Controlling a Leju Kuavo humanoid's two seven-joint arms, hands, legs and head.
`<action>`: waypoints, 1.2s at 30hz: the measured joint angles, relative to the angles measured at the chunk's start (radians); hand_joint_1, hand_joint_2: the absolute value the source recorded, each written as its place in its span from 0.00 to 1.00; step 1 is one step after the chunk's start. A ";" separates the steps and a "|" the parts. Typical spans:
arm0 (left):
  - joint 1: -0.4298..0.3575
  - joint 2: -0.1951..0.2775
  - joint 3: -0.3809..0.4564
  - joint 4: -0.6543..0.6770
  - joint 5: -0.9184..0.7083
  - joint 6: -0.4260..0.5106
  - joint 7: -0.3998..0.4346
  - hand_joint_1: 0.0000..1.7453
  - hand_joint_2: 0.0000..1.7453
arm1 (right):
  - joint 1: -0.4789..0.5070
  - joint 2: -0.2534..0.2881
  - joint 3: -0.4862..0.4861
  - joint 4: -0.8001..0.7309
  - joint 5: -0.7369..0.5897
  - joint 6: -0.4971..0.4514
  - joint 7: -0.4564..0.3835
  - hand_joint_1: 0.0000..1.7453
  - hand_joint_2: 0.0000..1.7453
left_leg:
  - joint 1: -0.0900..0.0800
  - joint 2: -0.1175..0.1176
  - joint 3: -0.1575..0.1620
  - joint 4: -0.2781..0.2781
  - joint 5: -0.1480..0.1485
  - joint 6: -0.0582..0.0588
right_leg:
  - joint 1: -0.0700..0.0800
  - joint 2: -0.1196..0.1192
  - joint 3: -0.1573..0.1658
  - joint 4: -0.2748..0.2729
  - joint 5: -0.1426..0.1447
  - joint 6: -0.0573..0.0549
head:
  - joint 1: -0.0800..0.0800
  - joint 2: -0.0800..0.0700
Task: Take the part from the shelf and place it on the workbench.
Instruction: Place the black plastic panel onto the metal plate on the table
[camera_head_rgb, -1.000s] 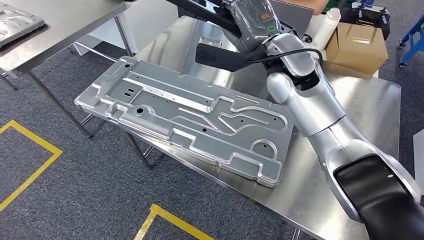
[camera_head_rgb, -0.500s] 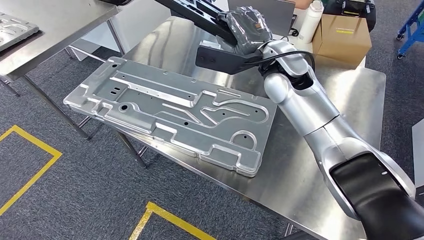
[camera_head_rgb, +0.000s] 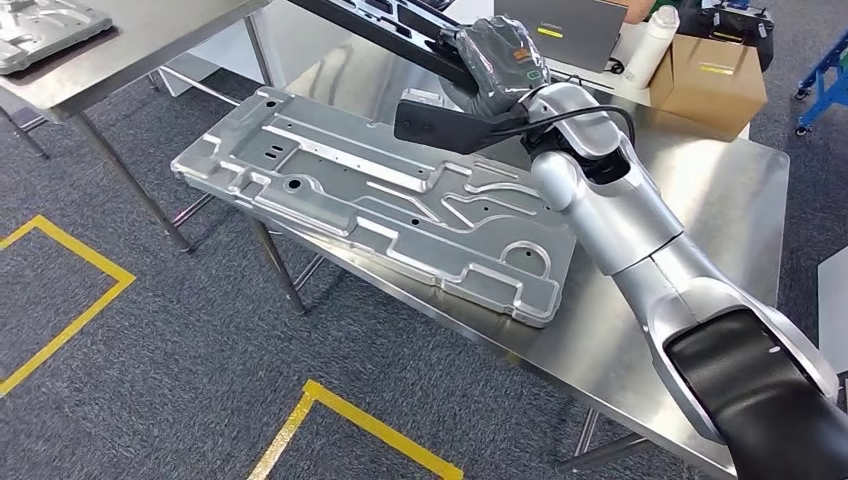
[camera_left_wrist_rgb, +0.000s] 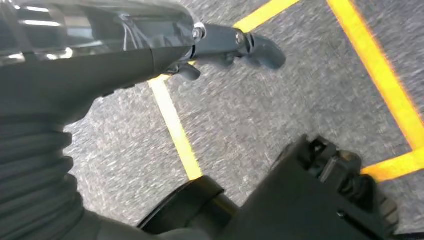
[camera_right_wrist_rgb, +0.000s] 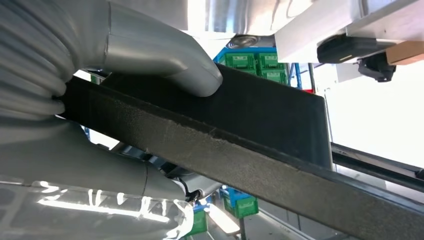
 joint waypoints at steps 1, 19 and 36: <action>0.000 0.000 0.000 0.000 0.000 0.000 -0.001 0.00 1.00 | 0.002 -0.001 0.003 0.000 0.002 -0.001 0.001 0.96 1.00 | -0.003 -0.006 -0.012 0.000 0.009 0.001 | 0.005 0.001 0.006 0.021 -0.001 -0.003 | 0.005 0.000; -0.010 -0.001 0.000 -0.003 0.000 0.000 -0.002 0.00 1.00 | 0.002 -0.002 0.016 -0.003 0.014 -0.009 0.006 0.96 1.00 | 0.029 0.042 -0.024 0.183 -0.038 -0.073 | 0.008 -0.061 0.132 -0.276 0.149 -0.053 | -0.012 0.000; 0.001 -0.005 -0.002 -0.003 -0.005 -0.008 0.005 0.00 1.00 | 0.032 -0.014 0.015 -0.010 0.014 -0.027 -0.001 0.96 1.00 | -0.015 -0.021 0.022 -0.007 -0.016 0.002 | 0.029 0.010 0.103 -0.216 0.141 -0.042 | 0.039 0.000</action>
